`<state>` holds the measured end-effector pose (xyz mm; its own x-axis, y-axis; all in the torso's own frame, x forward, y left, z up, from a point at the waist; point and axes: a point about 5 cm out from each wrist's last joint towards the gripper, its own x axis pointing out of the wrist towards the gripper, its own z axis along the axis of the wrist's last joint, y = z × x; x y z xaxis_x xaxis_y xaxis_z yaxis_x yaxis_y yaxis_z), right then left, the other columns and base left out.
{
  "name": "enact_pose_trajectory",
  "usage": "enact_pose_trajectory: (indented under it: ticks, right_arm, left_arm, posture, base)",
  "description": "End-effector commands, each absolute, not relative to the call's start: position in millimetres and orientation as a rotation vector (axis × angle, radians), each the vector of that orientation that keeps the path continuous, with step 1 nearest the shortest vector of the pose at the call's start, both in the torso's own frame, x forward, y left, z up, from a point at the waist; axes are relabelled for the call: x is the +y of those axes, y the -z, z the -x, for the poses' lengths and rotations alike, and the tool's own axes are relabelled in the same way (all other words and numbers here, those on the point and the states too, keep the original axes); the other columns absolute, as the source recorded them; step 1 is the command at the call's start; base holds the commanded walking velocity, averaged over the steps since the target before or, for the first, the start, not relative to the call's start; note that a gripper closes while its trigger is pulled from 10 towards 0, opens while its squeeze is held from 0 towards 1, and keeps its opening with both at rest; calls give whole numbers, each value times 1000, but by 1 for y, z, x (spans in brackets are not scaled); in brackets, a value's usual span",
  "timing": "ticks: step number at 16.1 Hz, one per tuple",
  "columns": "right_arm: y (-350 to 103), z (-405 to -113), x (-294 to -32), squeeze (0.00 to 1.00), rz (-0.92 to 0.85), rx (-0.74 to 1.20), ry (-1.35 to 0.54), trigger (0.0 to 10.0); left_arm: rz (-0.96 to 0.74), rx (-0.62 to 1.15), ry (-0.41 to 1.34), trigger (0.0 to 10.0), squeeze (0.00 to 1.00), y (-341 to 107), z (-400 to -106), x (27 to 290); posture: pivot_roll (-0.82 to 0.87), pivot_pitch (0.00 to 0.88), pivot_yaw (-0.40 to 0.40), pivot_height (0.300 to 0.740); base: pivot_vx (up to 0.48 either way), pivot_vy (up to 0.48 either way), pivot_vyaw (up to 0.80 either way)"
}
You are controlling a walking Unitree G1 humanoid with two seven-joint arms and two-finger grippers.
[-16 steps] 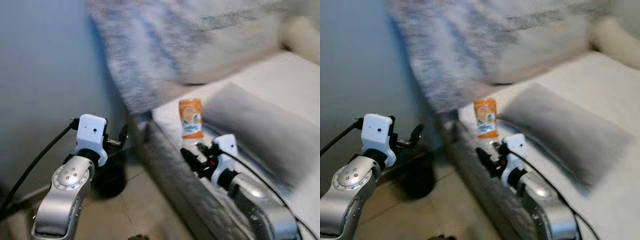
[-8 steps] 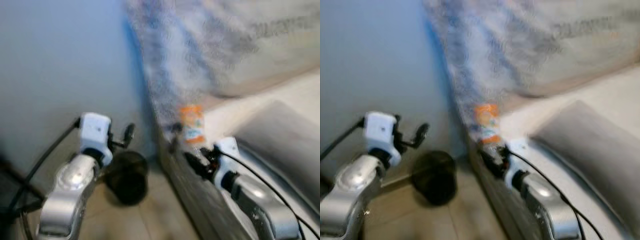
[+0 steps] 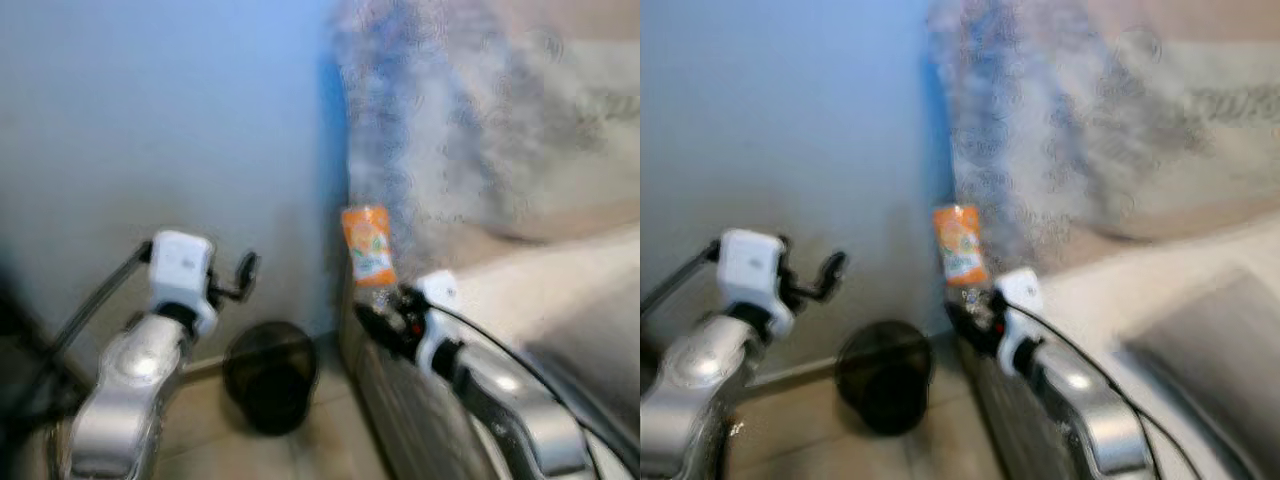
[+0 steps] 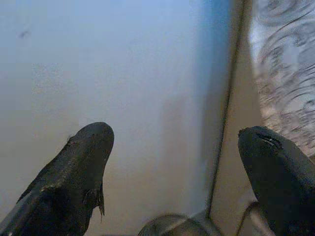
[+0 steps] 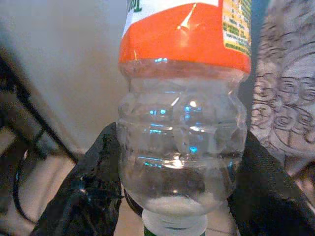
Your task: Clean up the room
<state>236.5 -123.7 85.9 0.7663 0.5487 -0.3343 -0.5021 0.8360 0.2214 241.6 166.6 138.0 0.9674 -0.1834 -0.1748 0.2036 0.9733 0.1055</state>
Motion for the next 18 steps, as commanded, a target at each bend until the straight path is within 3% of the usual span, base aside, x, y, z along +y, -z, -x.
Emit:
enact_pose_trajectory:
  ticks: [1, 14, 18]
  right_arm:
    - [-89, -239, -121, 0, -140, 391, -575, 10000]
    - [-69, -244, -137, 0, -10, 506, -539, 10000]
    - [-44, -249, -139, 0, 131, 633, -599, 10000]
  left_arm:
    - [-141, 152, 175, 10000, 0, -142, -242, 173]
    - [-145, 170, 188, 10000, 0, -138, -238, 172]
    - [-196, 273, 330, 10000, 0, -125, -224, 170]
  posture:
    - [67, 0, -9, 740]
    - [72, 0, -17, 740]
    - [91, 0, -22, 740]
  base:
    - [352, 0, 0]
    - [340, 0, 0]
    - [0, 0, 0]
